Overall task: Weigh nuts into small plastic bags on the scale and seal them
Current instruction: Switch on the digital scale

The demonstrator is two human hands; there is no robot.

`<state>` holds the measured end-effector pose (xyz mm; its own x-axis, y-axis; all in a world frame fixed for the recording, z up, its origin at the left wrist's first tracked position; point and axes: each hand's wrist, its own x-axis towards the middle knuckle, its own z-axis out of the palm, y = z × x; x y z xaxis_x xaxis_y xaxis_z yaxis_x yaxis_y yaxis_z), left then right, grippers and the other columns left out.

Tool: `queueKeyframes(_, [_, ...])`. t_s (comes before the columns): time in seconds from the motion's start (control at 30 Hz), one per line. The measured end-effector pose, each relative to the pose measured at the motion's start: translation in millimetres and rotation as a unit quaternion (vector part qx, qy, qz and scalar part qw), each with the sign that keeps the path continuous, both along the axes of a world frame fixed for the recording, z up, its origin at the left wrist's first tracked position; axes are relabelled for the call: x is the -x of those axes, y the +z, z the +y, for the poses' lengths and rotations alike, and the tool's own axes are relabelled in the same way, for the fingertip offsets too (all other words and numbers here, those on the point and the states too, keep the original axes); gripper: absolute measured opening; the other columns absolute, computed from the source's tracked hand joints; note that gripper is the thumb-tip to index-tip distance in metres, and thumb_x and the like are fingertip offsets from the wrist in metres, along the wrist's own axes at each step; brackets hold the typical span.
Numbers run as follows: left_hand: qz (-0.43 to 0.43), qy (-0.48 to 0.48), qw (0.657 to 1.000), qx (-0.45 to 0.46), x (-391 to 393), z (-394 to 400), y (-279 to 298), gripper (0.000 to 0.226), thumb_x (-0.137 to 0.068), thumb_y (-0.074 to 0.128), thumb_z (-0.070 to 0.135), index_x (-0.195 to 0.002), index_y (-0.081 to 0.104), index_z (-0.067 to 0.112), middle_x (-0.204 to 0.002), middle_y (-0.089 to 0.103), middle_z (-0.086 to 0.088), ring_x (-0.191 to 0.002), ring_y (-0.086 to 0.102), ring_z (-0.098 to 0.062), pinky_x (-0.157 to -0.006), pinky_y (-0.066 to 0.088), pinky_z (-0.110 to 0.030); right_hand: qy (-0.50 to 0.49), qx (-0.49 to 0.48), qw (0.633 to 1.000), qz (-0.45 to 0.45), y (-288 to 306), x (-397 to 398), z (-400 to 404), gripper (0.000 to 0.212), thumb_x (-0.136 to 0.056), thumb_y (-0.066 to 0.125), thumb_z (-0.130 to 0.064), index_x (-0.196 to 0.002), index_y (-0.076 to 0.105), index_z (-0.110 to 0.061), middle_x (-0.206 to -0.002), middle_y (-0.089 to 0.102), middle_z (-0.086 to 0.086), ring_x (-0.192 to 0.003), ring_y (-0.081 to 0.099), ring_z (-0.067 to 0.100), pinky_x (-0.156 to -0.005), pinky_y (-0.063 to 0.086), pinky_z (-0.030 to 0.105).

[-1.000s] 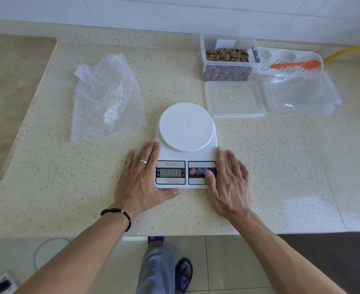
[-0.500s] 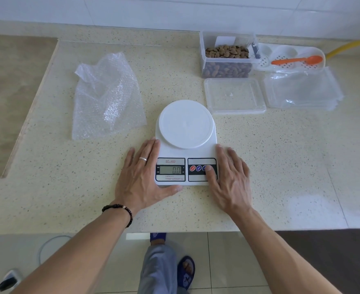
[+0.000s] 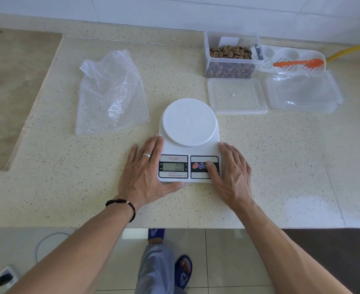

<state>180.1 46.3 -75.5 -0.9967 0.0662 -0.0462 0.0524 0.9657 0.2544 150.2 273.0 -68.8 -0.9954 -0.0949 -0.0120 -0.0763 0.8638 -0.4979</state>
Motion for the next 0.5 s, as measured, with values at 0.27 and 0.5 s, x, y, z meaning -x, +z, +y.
queueKeyframes(0.27, [0.006, -0.007, 1.000, -0.017, 0, -2, 0, 0.127, -0.063, 0.035, 0.095, -0.153, 0.010, 0.009, -0.161, 0.015, -0.007, -0.148, 0.016, -0.021, -0.120, 0.011, -0.049, 0.006, -0.011, 1.000, -0.021, 2, -1, -1, 0.073, -0.090, 0.024, -0.062, -0.149, 0.033, -0.021, -0.157, 0.035, 0.001, -0.147, 0.024, 0.020, -0.120, 0.019, 0.044])
queueKeyframes(0.5, [-0.008, -0.012, 0.995, -0.102, 0, -3, 11, 0.105, -0.081, 0.014, 0.081, -0.154, -0.002, 0.008, -0.162, -0.009, -0.007, -0.148, -0.014, -0.017, -0.121, -0.003, -0.046, -0.001, -0.041, 0.998, -0.044, 30, -2, 2, 0.075, -0.093, 0.014, -0.061, -0.155, 0.020, -0.019, -0.160, 0.026, 0.007, -0.147, 0.023, 0.023, -0.118, 0.019, 0.041])
